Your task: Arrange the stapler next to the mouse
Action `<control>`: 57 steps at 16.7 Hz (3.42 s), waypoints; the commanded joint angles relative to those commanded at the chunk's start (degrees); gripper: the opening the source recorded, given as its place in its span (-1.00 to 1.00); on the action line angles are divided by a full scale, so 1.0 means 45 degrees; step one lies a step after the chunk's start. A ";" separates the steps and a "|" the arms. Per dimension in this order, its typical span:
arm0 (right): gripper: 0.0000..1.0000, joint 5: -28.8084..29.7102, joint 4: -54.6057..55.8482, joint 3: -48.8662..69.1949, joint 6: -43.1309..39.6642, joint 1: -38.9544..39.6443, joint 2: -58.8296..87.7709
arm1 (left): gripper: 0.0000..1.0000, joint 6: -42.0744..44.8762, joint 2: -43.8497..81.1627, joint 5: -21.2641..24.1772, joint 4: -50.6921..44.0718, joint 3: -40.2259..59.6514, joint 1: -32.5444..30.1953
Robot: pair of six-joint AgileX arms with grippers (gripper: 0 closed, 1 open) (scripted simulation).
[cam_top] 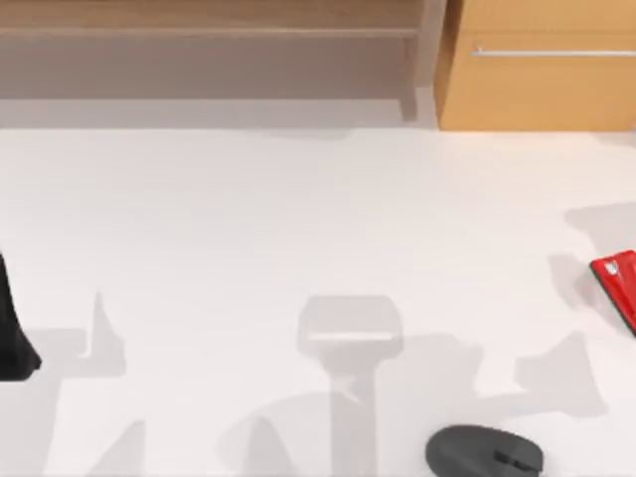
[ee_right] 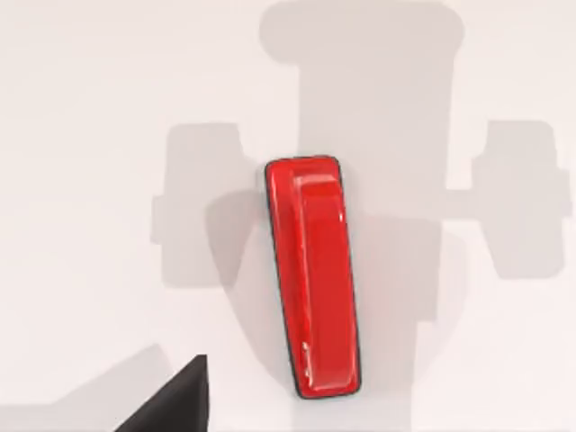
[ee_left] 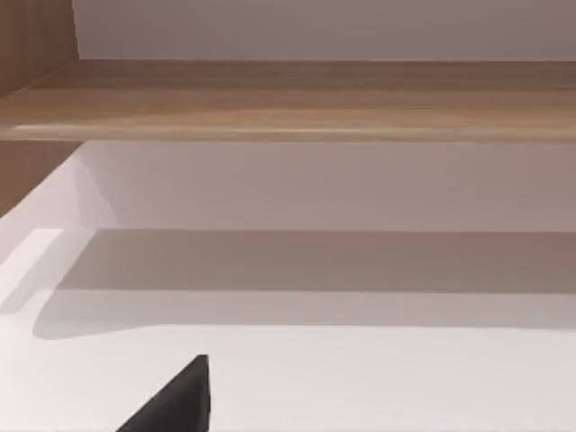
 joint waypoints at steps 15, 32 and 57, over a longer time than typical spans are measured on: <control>1.00 -0.0059 -0.4648 0.6286 -0.0948 0.0342 0.9267 | 1.00 0.0000 0.0000 0.0000 0.0000 0.0000 0.0000; 0.40 -0.0053 -0.2305 0.4926 -0.0915 0.0362 1.0251 | 1.00 0.0000 0.0000 0.0000 0.0000 0.0000 0.0000; -1.00 -0.0047 -0.3708 0.5694 -0.0927 0.0328 0.9592 | 1.00 0.0000 0.0000 0.0000 0.0000 0.0000 0.0000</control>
